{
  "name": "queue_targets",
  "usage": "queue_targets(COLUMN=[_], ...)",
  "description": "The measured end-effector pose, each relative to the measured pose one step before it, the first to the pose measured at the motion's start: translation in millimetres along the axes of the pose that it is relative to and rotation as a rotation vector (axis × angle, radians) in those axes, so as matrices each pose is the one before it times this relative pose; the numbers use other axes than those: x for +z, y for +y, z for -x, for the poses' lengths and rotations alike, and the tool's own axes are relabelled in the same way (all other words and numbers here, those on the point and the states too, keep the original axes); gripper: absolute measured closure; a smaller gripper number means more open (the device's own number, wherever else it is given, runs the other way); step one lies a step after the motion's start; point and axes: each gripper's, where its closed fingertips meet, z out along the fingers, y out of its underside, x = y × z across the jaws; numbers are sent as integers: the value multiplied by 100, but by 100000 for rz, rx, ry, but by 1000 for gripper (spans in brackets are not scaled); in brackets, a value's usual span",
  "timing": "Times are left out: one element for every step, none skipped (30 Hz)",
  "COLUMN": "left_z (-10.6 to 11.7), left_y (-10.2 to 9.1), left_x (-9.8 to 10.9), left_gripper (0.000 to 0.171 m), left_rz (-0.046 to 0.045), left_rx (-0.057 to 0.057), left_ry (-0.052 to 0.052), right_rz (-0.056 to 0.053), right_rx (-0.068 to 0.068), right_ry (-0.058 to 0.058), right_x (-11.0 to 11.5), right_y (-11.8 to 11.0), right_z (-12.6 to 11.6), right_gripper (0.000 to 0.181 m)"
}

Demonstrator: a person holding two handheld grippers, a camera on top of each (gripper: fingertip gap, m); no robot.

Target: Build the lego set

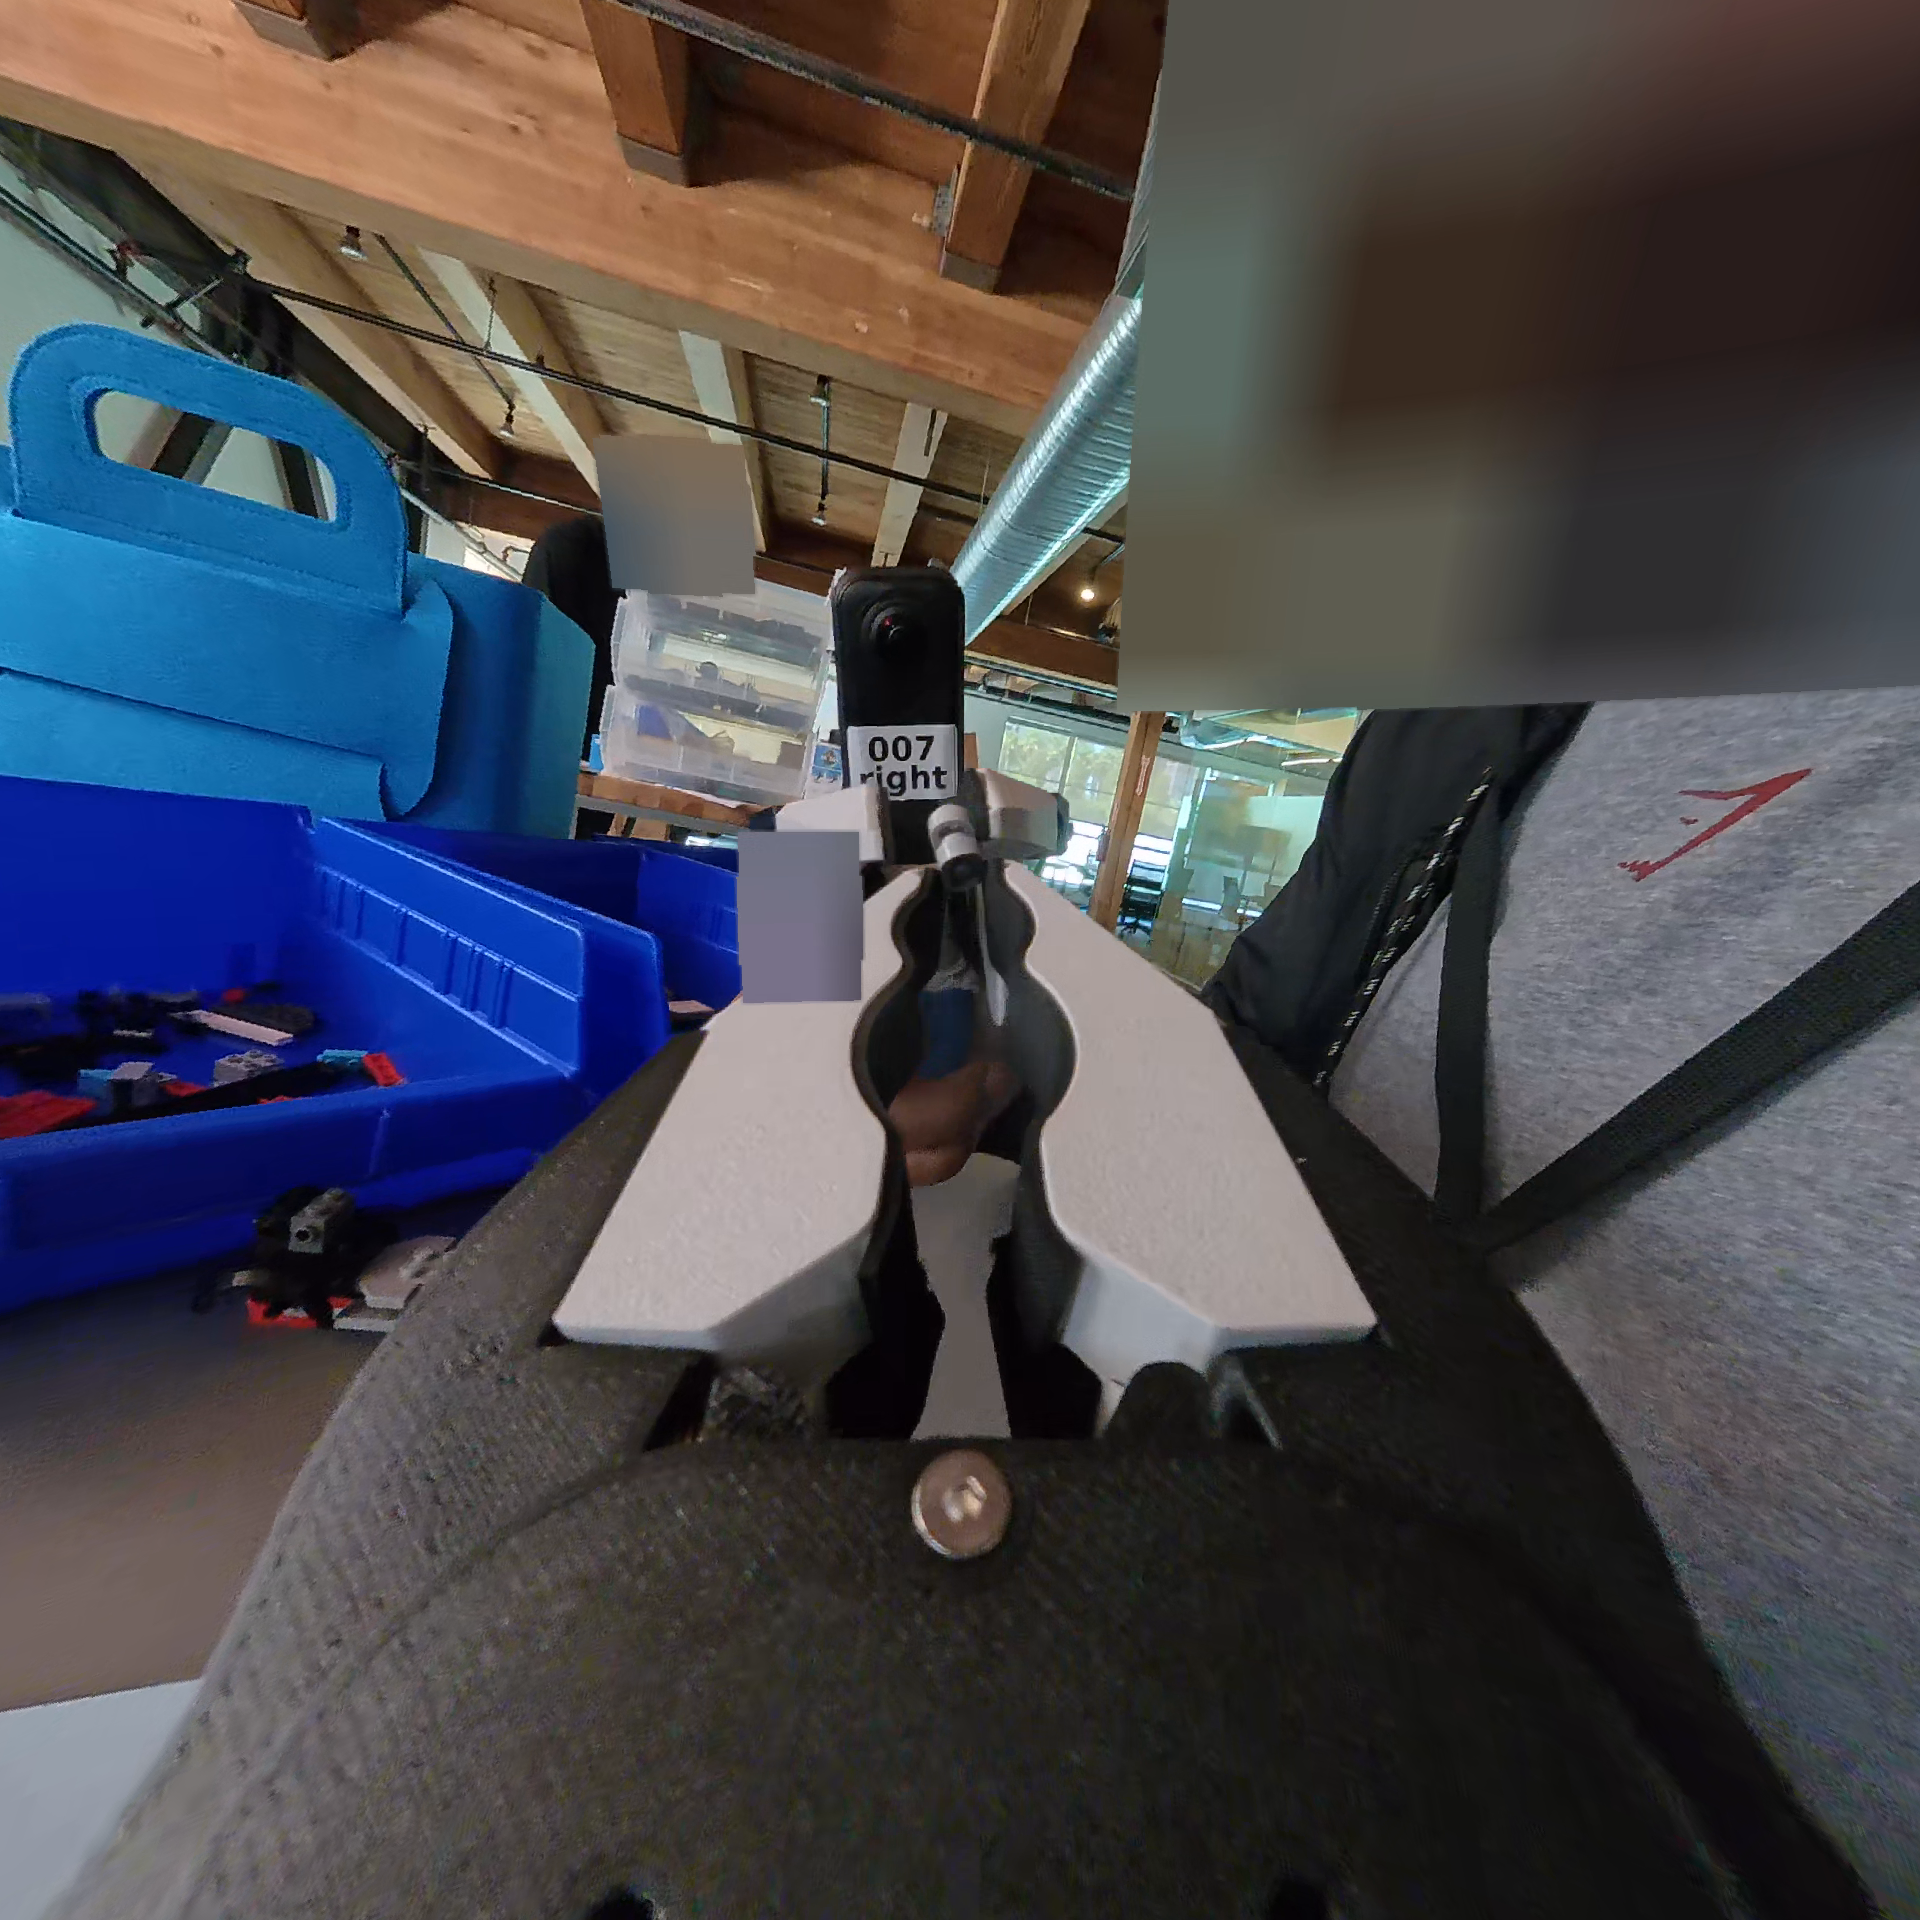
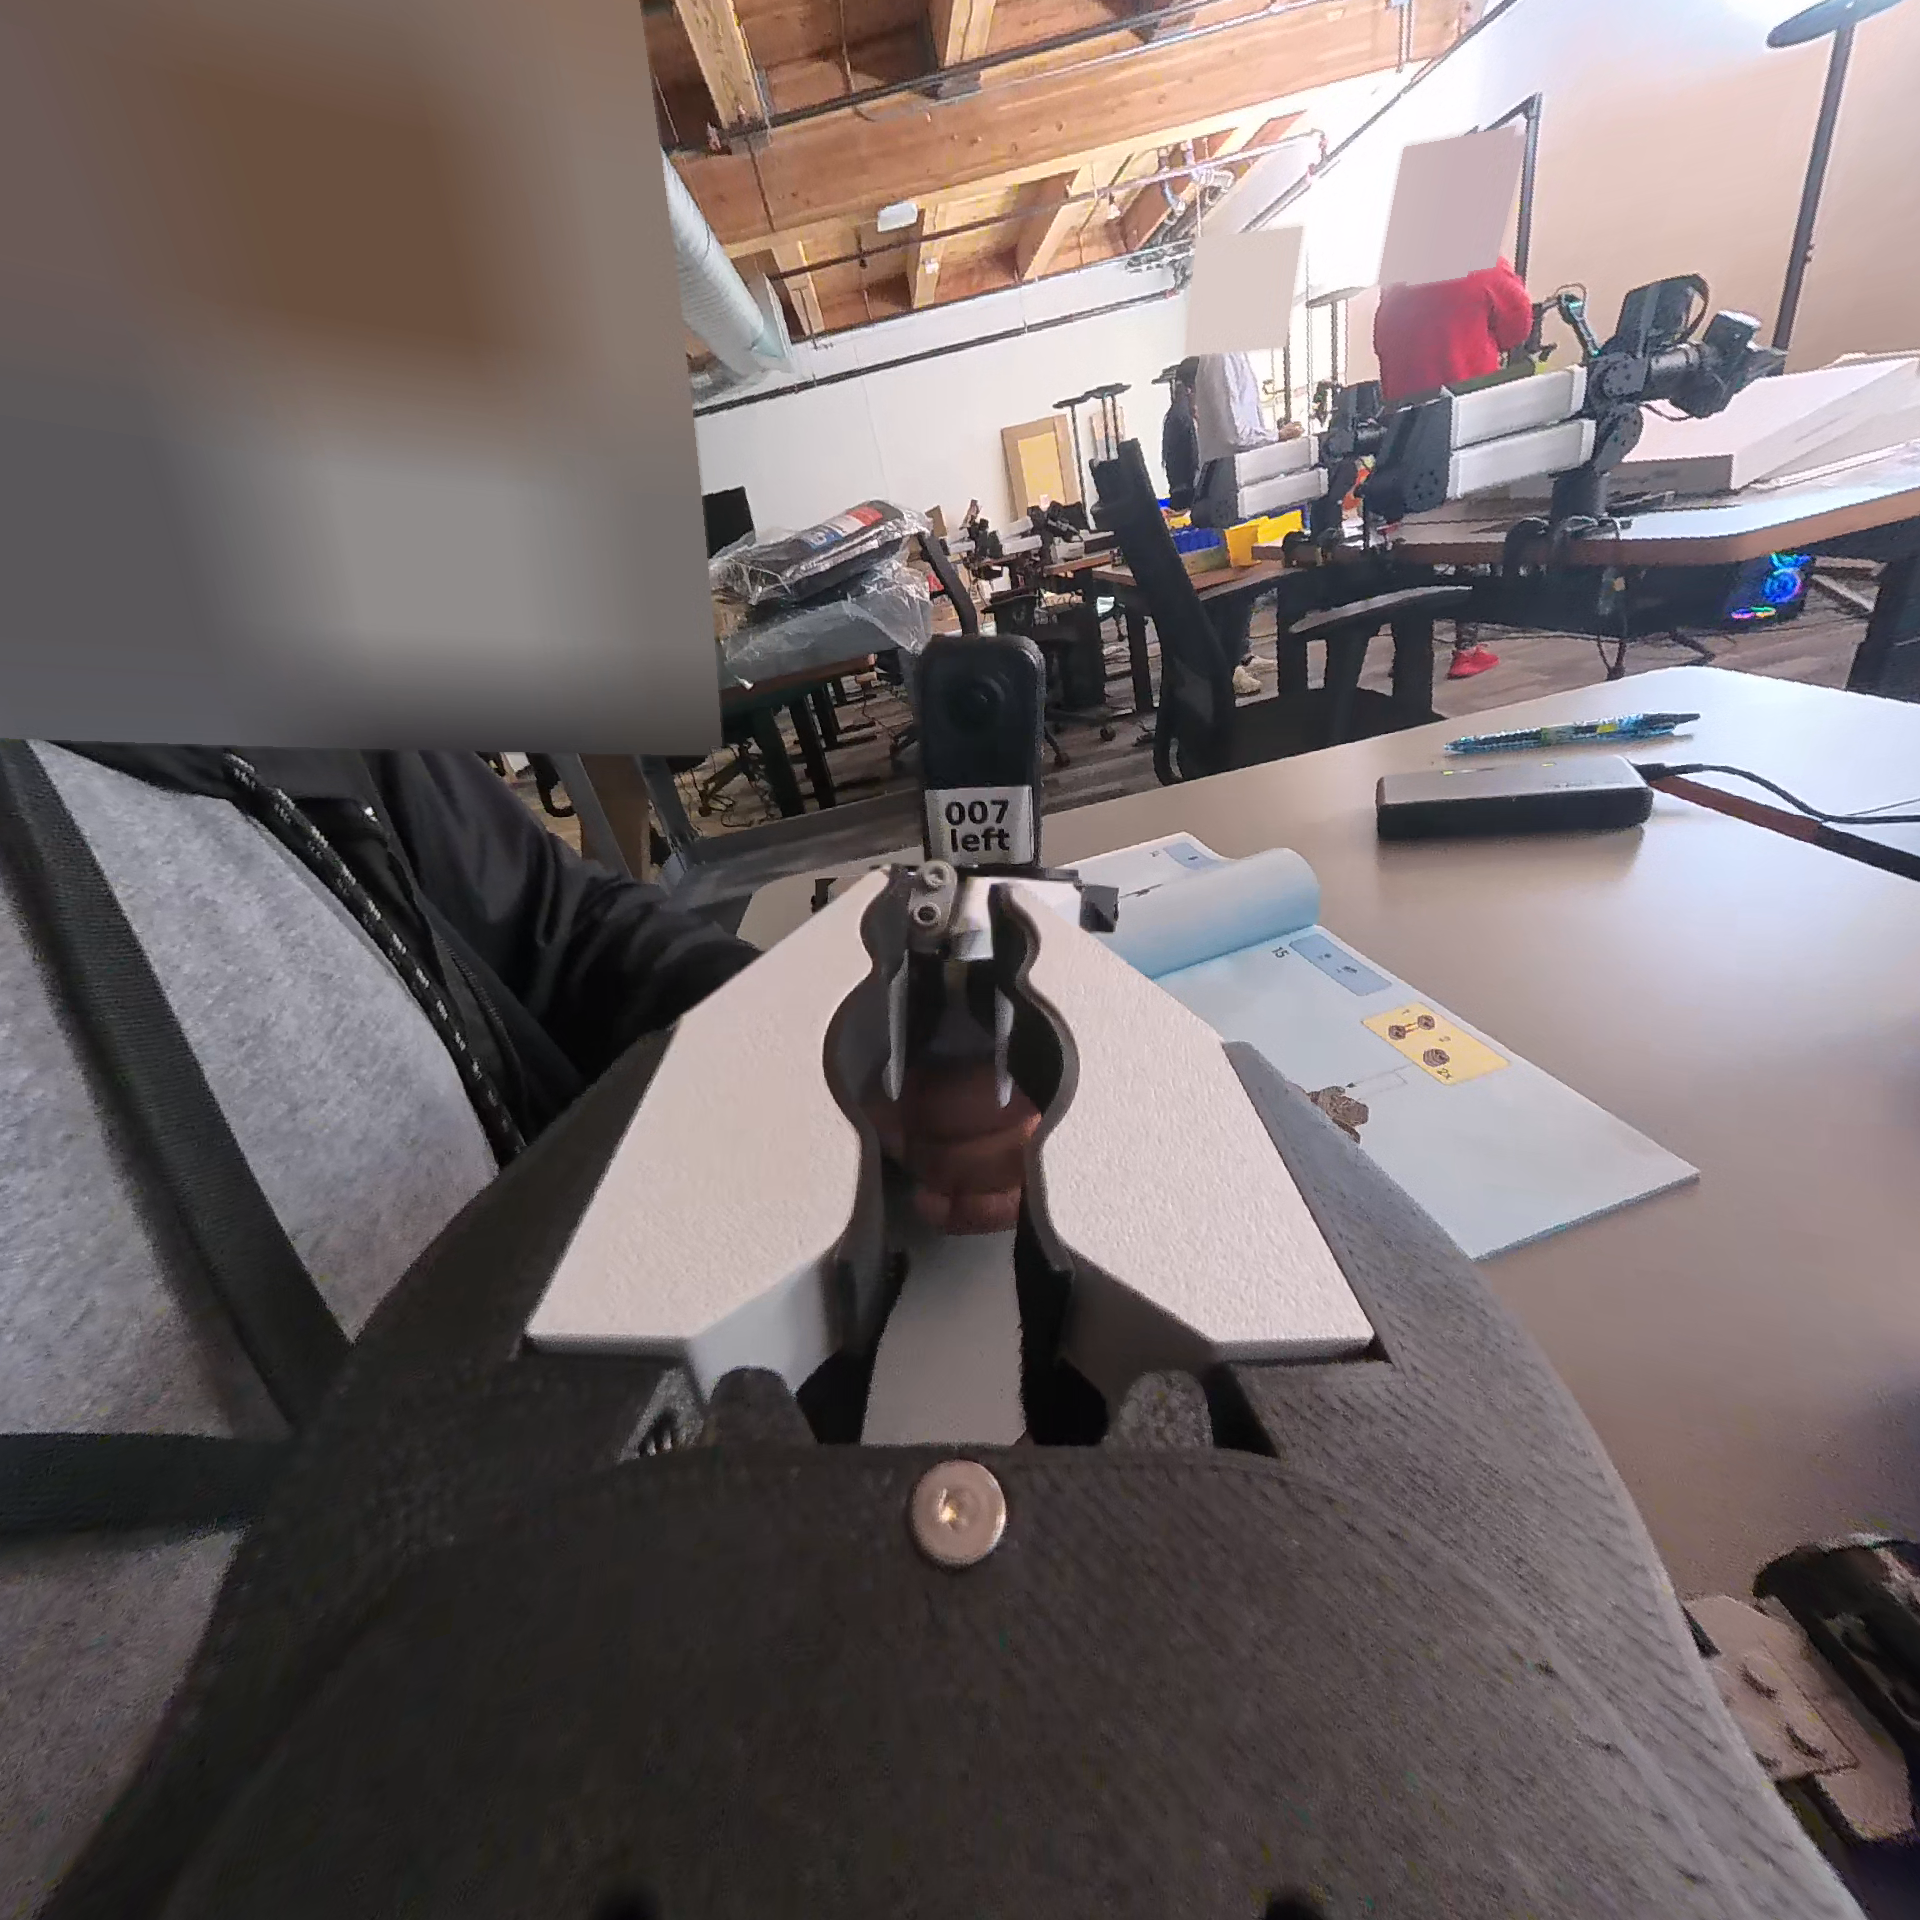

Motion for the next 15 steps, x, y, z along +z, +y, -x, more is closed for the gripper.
queue_targets(left_z=[-56, -130, -93, 77, 178, 53, 81, 154, 214, 301, 305, 361, 416, 443, 464], left_y=[-41, -123, -112, 87, 71, 6, 18, 73, 49, -8, -96, -187, -229, -210, -164], left_x=[-10, -15, 11, 45, 8, -25, -21, -38, -72, -123, -157, -210, -244, -235, -209], left_gripper=[163, 163, 164, 163, 164, 164, 164, 164, 164, 164, 164, 164, 163, 164, 164], left_rz=[-524, -1066, -1025, 130, 69, -280, -48, 523, 710, 530, 178, -319, -591, -409, -241], left_rx=[-448, -600, -888, -814, -600, -627, -404, -6, 258, 361, 228, 209, 135, -202, -206], left_ry=[615, 1010, 810, -165, -834, -12, -215, -810, -1248, -1740, -1759, -2015, -2354, -2332, -2384], right_rz=[-410, -368, -127, -139, -190, -248, -234, -102, -34, -169, -561, -854, -999, -979, -1043], right_rx=[350, 365, 218, 316, 613, 713, 693, 482, -68, -412, -294, 88, 307, 364, 485], right_ry=[-16, 321, 281, -201, -493, -284, -144, 168, 848, 1612, 1839, 1849, 1992, 1985, 1834], right_x=[-8, -24, -13, -13, -1, 2, 10, -9, -69, -158, -259, -331, -394, -432, -447], right_y=[-41, -31, 24, 43, 32, 35, 47, 55, 33, -26, -133, -179, -171, -159, -137], right_z=[-25, -92, -104, -25, 16, 1, -24, -79, -189, -312, -368, -405, -464, -472, -463], right_gripper=[164, 165, 166, 166, 169, 170, 170, 170, 170, 169, 168, 167, 166, 166, 166])
